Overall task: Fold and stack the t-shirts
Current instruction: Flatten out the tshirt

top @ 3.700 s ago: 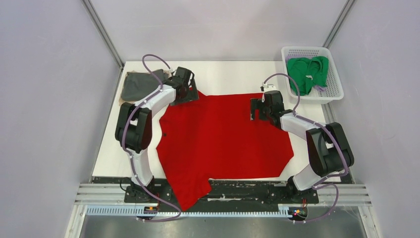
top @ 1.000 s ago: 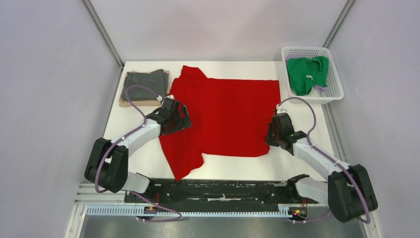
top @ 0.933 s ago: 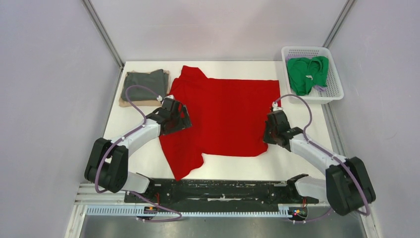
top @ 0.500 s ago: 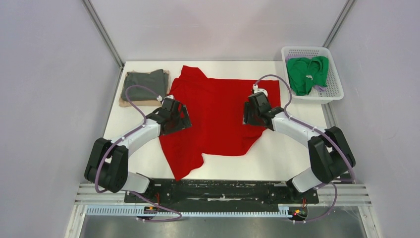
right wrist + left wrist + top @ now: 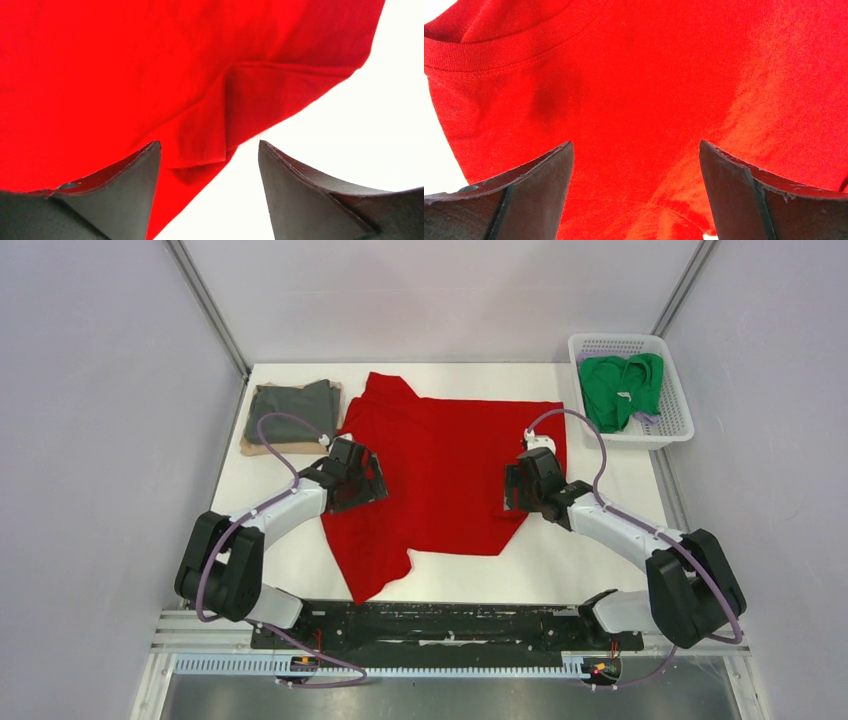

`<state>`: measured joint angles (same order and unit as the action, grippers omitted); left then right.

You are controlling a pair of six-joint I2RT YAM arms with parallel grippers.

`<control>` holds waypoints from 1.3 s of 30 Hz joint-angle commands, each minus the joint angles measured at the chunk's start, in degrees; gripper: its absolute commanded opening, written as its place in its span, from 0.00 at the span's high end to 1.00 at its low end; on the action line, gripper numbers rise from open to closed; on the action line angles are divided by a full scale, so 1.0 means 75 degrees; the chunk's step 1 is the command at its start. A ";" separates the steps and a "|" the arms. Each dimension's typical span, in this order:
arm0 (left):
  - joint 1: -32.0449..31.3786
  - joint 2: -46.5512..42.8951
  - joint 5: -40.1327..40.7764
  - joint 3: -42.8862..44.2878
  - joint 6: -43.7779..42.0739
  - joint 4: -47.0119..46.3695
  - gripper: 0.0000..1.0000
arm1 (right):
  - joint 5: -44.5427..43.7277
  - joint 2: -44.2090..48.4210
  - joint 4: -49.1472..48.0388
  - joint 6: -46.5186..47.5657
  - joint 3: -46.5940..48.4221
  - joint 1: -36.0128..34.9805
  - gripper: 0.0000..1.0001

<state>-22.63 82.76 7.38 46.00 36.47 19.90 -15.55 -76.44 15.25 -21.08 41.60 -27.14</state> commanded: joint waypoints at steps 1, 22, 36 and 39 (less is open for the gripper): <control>-0.0021 0.0045 0.0022 0.0043 0.0305 -0.0274 0.00 | 0.0593 -0.0024 -0.0520 0.0130 -0.0285 0.0044 0.30; -0.0017 0.0107 0.0112 0.0040 0.0364 -0.0222 0.00 | 0.0421 0.0149 0.0088 -0.0031 -0.0468 0.0043 1.00; -0.0026 0.0147 0.0170 0.0104 0.0342 -0.0136 0.00 | -0.0859 0.0805 0.4809 0.0066 -0.0173 0.0043 1.00; -0.0024 0.0100 0.0232 0.0113 0.0335 -0.0099 0.00 | -0.1354 0.1047 0.5666 -0.0498 -0.0243 0.0043 0.94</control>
<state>-22.63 83.85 7.46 46.00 36.91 19.64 -20.34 -71.55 44.47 -19.81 40.36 -26.87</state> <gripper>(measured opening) 0.994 0.019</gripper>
